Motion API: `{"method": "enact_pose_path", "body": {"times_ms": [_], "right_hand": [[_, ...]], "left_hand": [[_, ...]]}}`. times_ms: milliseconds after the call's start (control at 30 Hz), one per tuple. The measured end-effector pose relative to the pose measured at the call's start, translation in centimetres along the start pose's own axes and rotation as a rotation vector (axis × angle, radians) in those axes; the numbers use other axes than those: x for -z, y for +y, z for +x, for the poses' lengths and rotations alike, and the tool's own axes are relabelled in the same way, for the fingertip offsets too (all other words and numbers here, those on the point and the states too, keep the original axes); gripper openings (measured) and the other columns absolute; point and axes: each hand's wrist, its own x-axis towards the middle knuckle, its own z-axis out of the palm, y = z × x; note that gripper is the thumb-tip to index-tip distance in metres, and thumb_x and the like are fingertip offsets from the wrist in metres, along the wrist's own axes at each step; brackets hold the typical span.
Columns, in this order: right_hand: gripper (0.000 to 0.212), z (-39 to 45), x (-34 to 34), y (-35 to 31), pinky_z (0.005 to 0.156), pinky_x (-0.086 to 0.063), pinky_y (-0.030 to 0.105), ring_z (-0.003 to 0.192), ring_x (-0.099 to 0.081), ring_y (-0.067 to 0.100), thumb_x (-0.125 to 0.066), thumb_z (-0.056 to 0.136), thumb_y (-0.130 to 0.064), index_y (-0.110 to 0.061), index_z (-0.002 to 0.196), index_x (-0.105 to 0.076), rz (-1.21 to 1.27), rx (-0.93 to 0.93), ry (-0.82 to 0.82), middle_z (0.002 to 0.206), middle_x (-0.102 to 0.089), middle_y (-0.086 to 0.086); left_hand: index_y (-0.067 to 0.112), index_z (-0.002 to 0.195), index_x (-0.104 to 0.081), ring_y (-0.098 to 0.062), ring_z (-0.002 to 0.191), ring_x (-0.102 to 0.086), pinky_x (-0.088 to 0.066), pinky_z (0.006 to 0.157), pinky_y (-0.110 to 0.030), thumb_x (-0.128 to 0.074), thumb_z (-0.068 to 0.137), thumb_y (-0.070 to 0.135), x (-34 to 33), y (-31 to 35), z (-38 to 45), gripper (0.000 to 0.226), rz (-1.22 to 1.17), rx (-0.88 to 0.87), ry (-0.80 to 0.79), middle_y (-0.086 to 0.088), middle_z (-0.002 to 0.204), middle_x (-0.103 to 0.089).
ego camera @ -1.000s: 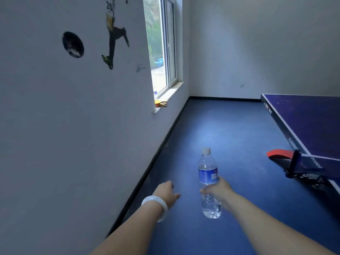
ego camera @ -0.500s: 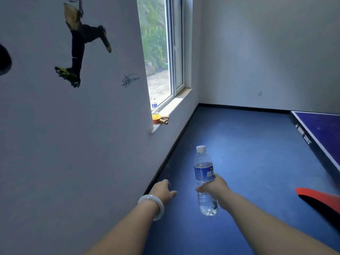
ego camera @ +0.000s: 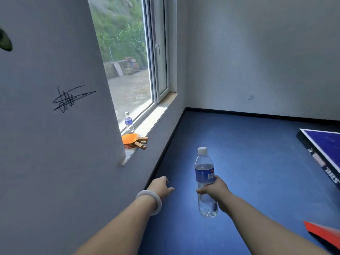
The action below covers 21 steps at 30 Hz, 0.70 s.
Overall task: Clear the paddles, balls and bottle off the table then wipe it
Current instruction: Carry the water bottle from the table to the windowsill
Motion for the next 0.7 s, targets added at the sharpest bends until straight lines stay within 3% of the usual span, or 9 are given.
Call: {"method": "enact_pose_path", "body": {"times_ms": [300, 467, 600, 700], "right_hand": [[0.051, 25.6, 0.0, -7.6, 0.088, -0.051, 0.038, 0.098, -0.064, 0.029, -0.085, 0.067, 0.001, -0.008, 0.11, -0.059, -0.074, 0.034, -0.111, 0.102, -0.068, 0.011], [0.051, 37.2, -1.4, -13.0, 0.067, -0.047, 0.028, 0.086, -0.063, 0.022, -0.084, 0.066, 0.004, -0.009, 0.106, -0.055, -0.116, 0.057, -0.225, 0.095, -0.068, 0.007], [0.051, 44.6, -4.2, -16.0, 0.082, -0.052, 0.035, 0.09, -0.066, 0.024, -0.084, 0.064, 0.005, -0.01, 0.103, -0.055, -0.176, 0.048, -0.311, 0.095, -0.068, 0.009], [0.05, 49.7, -7.2, -18.1, 0.074, -0.053, 0.031, 0.087, -0.067, 0.024, -0.086, 0.063, 0.001, -0.011, 0.101, -0.056, -0.193, 0.061, -0.379, 0.094, -0.07, 0.009]], "left_hand": [[0.019, 0.112, -0.053, -0.015, 0.097, -0.056, -0.046, 0.086, -0.028, -0.06, 0.092, 0.038, 3.6, 4.3, 22.1, 0.028, -0.091, 0.123, 0.102, -0.002, 0.119, -0.059], [0.019, 0.118, -0.053, -0.015, 0.101, -0.057, -0.046, 0.087, -0.027, -0.06, 0.092, 0.04, 6.6, 5.9, 31.3, 0.034, -0.139, 0.25, 0.15, -0.001, 0.12, -0.06], [0.016, 0.127, -0.051, -0.019, 0.112, -0.057, -0.046, 0.096, -0.031, -0.059, 0.093, 0.04, 8.4, 5.7, 36.8, 0.041, -0.187, 0.338, 0.159, -0.003, 0.125, -0.058], [0.016, 0.13, -0.05, -0.019, 0.114, -0.054, -0.042, 0.097, -0.029, -0.058, 0.094, 0.04, 10.0, 4.4, 41.3, 0.044, -0.199, 0.384, 0.171, -0.004, 0.128, -0.056]]}}
